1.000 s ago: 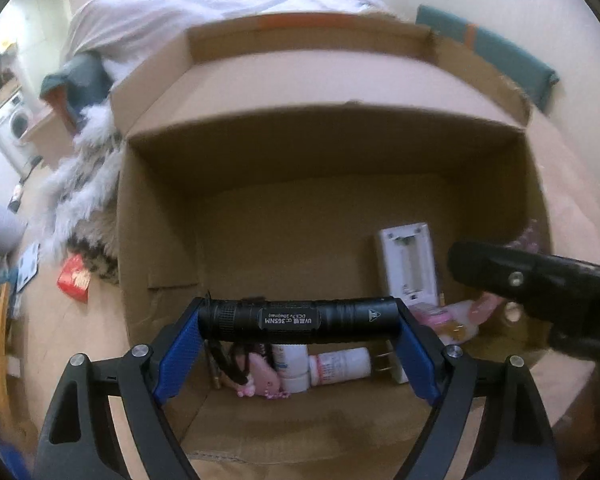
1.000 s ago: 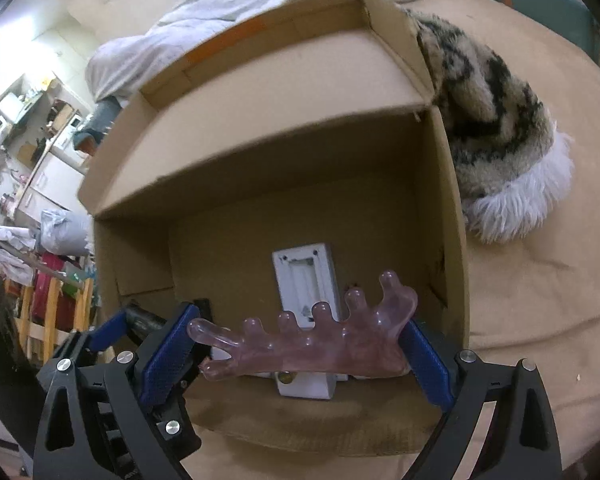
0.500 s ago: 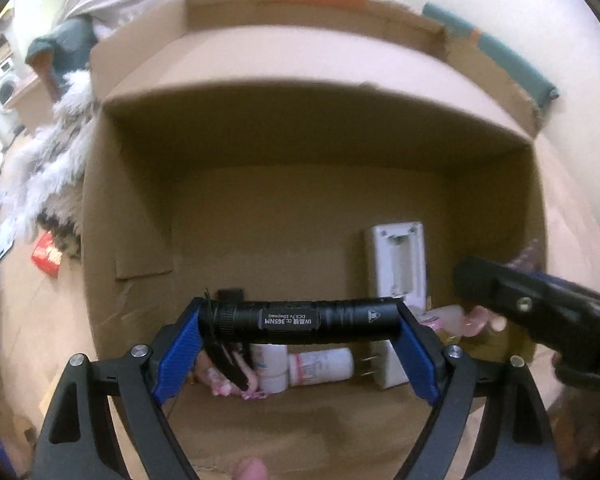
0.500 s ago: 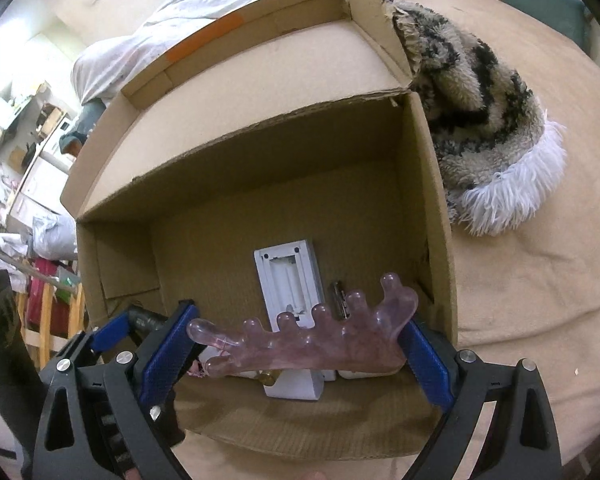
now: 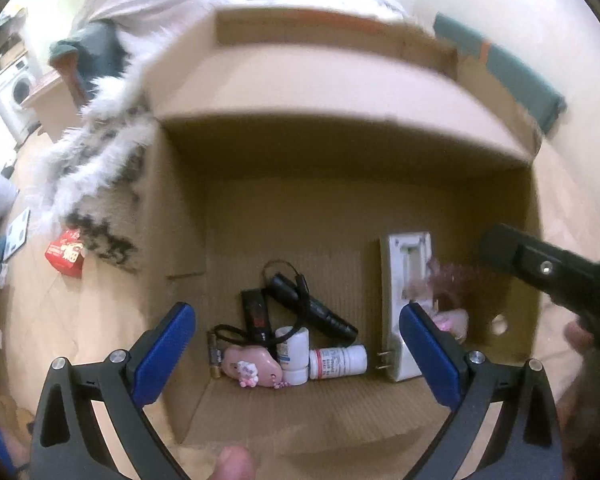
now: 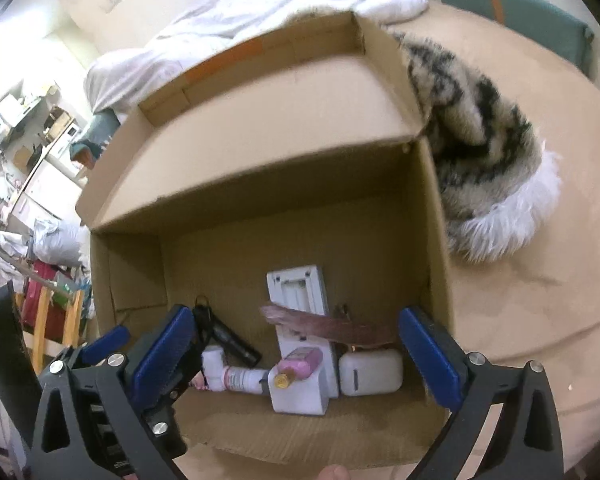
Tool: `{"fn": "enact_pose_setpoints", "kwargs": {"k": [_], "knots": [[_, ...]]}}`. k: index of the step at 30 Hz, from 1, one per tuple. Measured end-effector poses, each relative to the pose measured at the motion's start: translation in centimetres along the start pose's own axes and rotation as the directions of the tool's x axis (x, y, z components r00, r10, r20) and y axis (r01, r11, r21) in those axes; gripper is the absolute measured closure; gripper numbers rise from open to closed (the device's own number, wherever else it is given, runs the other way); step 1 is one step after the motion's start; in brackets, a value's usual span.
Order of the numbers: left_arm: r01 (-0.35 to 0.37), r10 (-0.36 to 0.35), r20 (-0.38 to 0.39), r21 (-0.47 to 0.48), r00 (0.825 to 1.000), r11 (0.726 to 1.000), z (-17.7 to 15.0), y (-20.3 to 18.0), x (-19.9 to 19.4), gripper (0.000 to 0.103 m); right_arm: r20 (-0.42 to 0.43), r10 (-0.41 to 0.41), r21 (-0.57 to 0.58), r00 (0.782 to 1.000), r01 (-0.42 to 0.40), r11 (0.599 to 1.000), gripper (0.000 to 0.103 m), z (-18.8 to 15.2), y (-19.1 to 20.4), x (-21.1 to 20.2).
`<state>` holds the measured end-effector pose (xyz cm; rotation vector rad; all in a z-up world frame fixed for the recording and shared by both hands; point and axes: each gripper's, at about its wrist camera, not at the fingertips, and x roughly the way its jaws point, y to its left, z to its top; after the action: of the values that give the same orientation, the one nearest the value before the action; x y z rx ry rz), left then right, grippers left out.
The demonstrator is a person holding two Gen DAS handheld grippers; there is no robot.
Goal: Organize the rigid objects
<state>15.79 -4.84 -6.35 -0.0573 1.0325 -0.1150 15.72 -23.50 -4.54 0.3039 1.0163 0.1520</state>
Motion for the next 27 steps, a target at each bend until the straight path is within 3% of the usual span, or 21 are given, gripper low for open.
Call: {"fn": "enact_pose_setpoints", "kwargs": {"k": [2, 4, 9, 15, 21, 27], "knots": [[0.008, -0.007, 0.035, -0.034, 0.999, 0.999, 0.7, 1.0, -2.4, 0.001, 0.018, 0.023, 0.026, 1.0, -0.024, 0.999, 0.0, 0.3, -0.4, -0.7], [-0.024, 0.03, 0.082, -0.069, 0.996, 0.997, 1.1, 2.3, -4.4, 0.001, 0.035, 0.047, 0.034, 0.998, -0.048, 0.998, 0.0, 0.4, -0.4, -1.7], [-0.128, 0.137, 0.156, -0.069, 0.978, 0.989, 0.4, 3.3, -8.1, 0.001, 0.107, 0.016, -0.051, 0.994, -0.011, 0.999, 0.0, -0.2, 1.2, -5.0], [-0.113, 0.119, 0.211, -0.037, 0.97, 0.993, -2.8, 3.3, -12.1, 0.001, 0.199, 0.003, -0.145, 0.98, 0.026, 0.989, 0.0, -3.1, 3.0, -9.8], [-0.08, 0.083, 0.194, -0.021, 0.978, 0.997, -6.1, 2.8, -13.3, 0.001, 0.255, 0.006, -0.175, 0.967, 0.04, 0.984, 0.0, -7.2, 3.2, -13.2], [-0.09, 0.091, 0.155, -0.01, 0.984, 0.996, -8.2, 2.2, -12.1, 0.001, 0.243, -0.058, -0.187, 0.968, 0.106, 0.977, 0.0, -10.4, 2.8, -12.3]]}}
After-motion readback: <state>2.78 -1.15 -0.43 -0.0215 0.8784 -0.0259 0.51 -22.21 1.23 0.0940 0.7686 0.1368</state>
